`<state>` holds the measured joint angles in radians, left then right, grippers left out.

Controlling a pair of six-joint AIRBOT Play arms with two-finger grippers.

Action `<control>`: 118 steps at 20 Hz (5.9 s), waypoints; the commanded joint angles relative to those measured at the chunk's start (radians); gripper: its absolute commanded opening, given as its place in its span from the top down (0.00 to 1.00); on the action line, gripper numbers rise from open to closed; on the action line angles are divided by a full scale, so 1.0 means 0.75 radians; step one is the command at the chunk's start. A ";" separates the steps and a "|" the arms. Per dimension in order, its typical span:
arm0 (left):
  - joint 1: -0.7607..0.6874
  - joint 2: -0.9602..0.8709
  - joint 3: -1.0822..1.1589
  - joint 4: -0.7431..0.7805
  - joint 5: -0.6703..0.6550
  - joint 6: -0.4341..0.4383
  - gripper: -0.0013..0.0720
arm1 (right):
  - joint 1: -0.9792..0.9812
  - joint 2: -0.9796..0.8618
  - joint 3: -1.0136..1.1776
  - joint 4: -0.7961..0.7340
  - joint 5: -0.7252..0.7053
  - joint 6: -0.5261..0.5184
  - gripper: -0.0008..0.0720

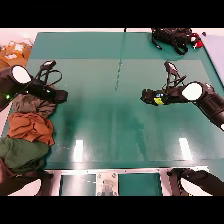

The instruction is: Fold the shirts.

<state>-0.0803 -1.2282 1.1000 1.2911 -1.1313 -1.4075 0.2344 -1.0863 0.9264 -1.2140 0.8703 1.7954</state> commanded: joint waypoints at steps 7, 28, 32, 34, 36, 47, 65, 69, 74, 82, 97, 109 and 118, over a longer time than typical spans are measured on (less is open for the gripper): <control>0.260 -0.096 -0.017 0.634 0.181 -0.007 0.00 | -0.201 -0.001 -0.001 -0.002 -0.063 -0.001 0.40; -0.386 -0.268 0.809 0.241 -0.089 0.136 0.95 | -0.794 -0.002 -0.001 -0.001 0.248 -0.178 0.96; -0.730 -0.354 0.808 0.127 -0.005 0.097 0.95 | -0.794 -0.002 -0.001 -0.002 0.248 -0.187 0.96; -0.833 -0.461 0.808 -0.057 0.057 0.097 0.94 | -0.794 -0.002 -0.001 -0.002 0.248 -0.187 0.96; -0.870 -0.549 0.808 -0.195 0.077 0.096 0.10 | -0.794 -0.002 -0.001 -0.002 0.251 -0.187 0.80; -0.141 -0.567 0.802 -0.114 -0.312 -0.043 0.01 | -0.396 -0.002 -0.290 0.124 0.247 -0.175 0.29; -0.046 -0.585 0.562 -0.138 0.031 -0.033 0.01 | -0.561 -0.405 0.105 0.198 0.025 -0.548 0.96; -0.047 -0.652 0.443 -0.414 0.223 0.030 0.01 | -0.582 -0.522 0.185 0.211 0.138 -0.631 0.96; -0.089 -0.809 0.373 -0.844 0.380 0.261 0.01 | -0.549 -0.540 0.201 0.212 0.133 -0.629 0.96; -0.086 -0.826 0.447 -0.800 0.371 0.351 0.95 | -0.597 -0.514 0.209 0.211 0.218 -0.623 0.96; -0.007 0.164 0.615 -0.234 0.061 0.273 0.95 | -0.740 0.140 0.423 0.481 0.349 -0.664 0.96; -0.007 0.405 0.606 -0.163 -0.224 0.201 0.95 | -0.729 0.391 0.569 0.478 0.481 -0.664 0.96; -0.007 -0.142 -0.165 -0.356 0.394 0.374 0.95 | -0.457 -0.282 -0.065 0.497 -0.093 -0.694 0.95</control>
<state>-0.0860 -1.1782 1.0809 1.0874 -1.0195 -1.1847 -0.1741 -1.1122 0.9573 -0.8509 0.9840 1.2819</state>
